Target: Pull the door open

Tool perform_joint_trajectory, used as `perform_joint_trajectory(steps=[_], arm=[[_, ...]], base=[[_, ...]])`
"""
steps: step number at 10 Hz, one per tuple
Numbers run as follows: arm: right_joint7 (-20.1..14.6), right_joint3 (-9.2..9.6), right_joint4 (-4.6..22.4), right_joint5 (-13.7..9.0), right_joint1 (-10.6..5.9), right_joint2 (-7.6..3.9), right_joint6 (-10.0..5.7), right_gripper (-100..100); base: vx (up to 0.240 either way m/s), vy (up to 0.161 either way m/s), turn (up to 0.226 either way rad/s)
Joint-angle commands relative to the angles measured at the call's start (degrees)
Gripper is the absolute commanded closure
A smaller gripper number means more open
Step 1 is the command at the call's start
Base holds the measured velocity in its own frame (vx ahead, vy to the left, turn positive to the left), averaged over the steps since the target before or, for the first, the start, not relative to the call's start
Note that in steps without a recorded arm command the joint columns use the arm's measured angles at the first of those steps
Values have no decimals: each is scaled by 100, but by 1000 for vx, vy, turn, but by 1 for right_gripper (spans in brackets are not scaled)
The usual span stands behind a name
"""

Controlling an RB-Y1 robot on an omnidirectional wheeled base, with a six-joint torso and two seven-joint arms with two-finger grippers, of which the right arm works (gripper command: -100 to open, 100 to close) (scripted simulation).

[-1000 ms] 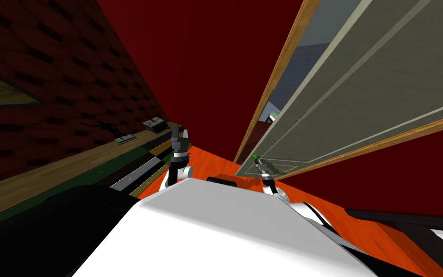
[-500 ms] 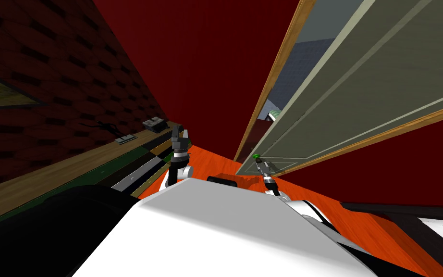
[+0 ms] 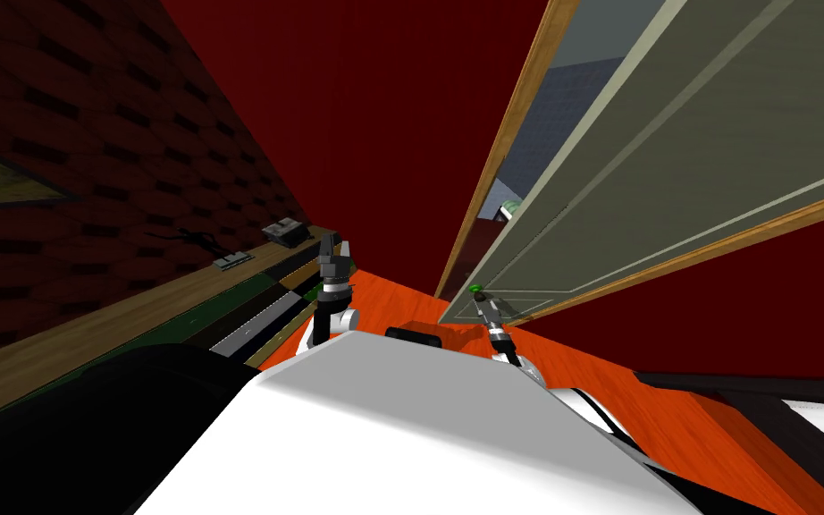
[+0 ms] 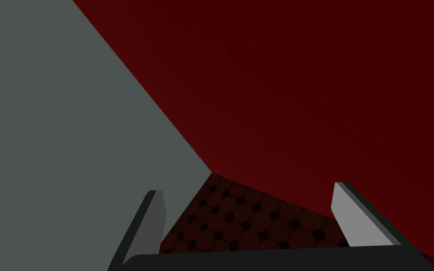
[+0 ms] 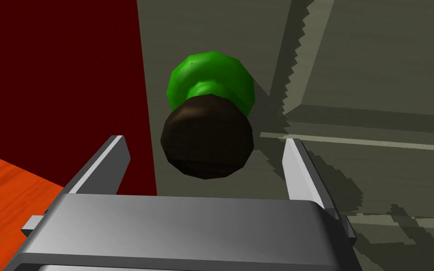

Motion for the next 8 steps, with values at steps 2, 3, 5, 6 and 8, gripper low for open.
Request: perform_joint_trajectory(steps=[2, 3, 5, 6, 8], arm=[[-318, 44, 96, -16, 61, -45, -104, -100], [-418, 58, 107, -21, 87, -62, -127, -100], [-645, 89, 134, -34, 148, -102, -178, -100], [-569, 77, 33, -34, 181, -100, -125, -100], [-519, 44, 27, -60, 136, -40, -49, -100]], base=[[-106, 28, -43], [-89, 23, -34], [-105, 21, -41], [-39, 13, -9], [155, -4, 50]])
